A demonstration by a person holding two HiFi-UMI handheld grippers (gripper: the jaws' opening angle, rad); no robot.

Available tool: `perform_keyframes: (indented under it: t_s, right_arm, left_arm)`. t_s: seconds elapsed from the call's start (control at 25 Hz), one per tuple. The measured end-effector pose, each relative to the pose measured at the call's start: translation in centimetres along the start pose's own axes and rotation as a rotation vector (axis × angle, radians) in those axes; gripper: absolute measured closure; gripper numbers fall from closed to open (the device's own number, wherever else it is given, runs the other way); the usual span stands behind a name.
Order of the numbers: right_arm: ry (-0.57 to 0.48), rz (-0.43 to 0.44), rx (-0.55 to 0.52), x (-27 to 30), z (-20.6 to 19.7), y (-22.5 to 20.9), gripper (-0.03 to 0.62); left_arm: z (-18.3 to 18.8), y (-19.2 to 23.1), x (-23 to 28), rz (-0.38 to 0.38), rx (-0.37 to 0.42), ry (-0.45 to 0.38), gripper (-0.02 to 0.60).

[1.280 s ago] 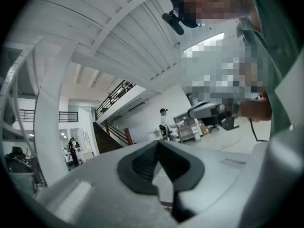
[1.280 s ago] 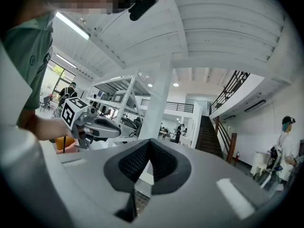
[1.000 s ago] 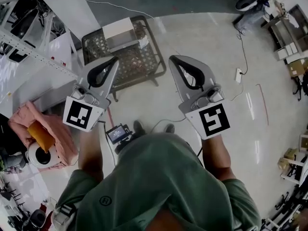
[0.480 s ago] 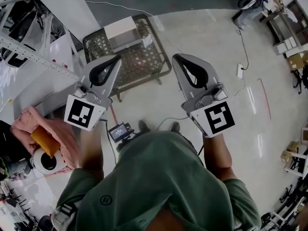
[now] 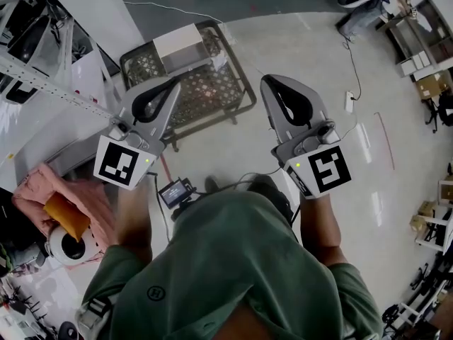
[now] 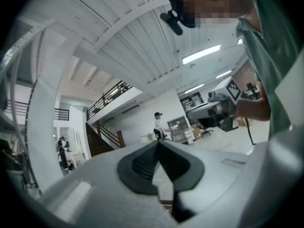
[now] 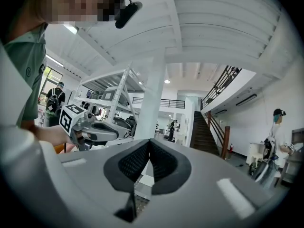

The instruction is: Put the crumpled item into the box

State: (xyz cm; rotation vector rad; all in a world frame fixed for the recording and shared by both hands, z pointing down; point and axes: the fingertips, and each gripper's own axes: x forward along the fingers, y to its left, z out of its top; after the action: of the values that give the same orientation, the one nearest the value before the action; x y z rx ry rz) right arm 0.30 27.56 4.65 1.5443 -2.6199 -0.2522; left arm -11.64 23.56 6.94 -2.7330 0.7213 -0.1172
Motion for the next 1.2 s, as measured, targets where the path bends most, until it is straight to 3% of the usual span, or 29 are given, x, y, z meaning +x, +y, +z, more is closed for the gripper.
perform_keyframes:
  t_s: [0.36, 0.92, 1.2]
  right_arm:
    - [0.009, 0.038, 0.026, 1.8, -1.0, -3.5, 0.588]
    - [-0.036, 0.234, 0.077, 5.8, -5.9, -18.1, 0.588]
    - [-0.058, 0.332, 0.1, 6.6, -7.5, -22.8, 0.588]
  left_arm:
    - [-0.5, 0.7, 3.1, 0.016, -0.015, 0.038, 0.578]
    - [-2.6, 1.7, 17.8, 0.155, 0.0, 0.165, 0.578]
    - [-2.7, 1.7, 22.3, 0.24, 0.01, 0.215, 0.578]
